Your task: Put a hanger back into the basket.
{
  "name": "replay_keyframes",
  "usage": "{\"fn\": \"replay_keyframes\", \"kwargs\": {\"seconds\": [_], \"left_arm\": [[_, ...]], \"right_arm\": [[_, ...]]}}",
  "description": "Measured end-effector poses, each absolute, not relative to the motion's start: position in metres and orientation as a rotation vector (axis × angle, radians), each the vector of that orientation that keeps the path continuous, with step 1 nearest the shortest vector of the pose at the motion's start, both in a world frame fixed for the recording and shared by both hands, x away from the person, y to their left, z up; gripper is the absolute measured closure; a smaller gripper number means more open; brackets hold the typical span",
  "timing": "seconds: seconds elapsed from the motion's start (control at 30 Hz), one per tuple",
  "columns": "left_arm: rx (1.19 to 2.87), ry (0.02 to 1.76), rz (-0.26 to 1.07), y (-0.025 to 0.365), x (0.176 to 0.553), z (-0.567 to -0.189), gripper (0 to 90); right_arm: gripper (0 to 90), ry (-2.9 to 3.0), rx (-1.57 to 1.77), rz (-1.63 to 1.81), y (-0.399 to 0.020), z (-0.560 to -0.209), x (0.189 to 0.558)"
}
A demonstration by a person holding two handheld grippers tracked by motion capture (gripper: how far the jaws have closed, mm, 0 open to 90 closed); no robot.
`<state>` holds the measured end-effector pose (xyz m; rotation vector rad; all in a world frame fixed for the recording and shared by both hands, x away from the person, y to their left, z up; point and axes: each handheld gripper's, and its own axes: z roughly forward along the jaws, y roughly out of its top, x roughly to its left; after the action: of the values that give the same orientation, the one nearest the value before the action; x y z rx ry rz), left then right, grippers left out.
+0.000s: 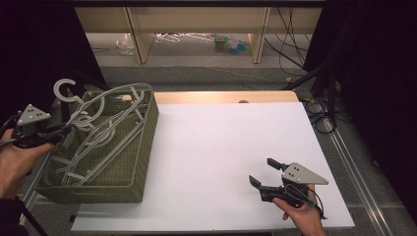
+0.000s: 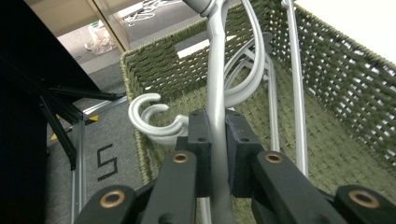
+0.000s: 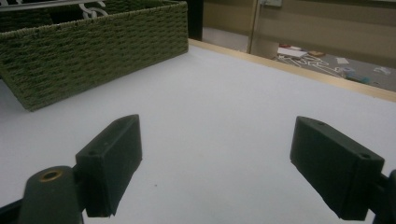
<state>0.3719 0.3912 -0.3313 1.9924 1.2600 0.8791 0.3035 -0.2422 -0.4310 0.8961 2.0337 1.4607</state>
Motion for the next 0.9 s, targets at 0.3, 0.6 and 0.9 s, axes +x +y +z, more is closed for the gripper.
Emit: {"fn": "replay_keyframes", "kwargs": {"seconds": [0.3, 0.6, 0.9], "left_arm": [[2.056, 1.261, 0.894, 0.391, 0.376, -0.341, 81.8], [2.097, 1.256, 0.865, 0.391, 0.386, -0.354, 81.7], [2.117, 1.274, 0.827, 0.400, 0.386, -0.371, 81.7]], "right_arm": [[17.7, 2.047, 0.917, 1.479, -0.241, -0.432, 0.303], [17.7, 2.048, 0.920, 1.480, -0.241, -0.432, 0.303], [17.7, 2.056, 0.919, 1.458, -0.242, -0.431, 0.303]]}}
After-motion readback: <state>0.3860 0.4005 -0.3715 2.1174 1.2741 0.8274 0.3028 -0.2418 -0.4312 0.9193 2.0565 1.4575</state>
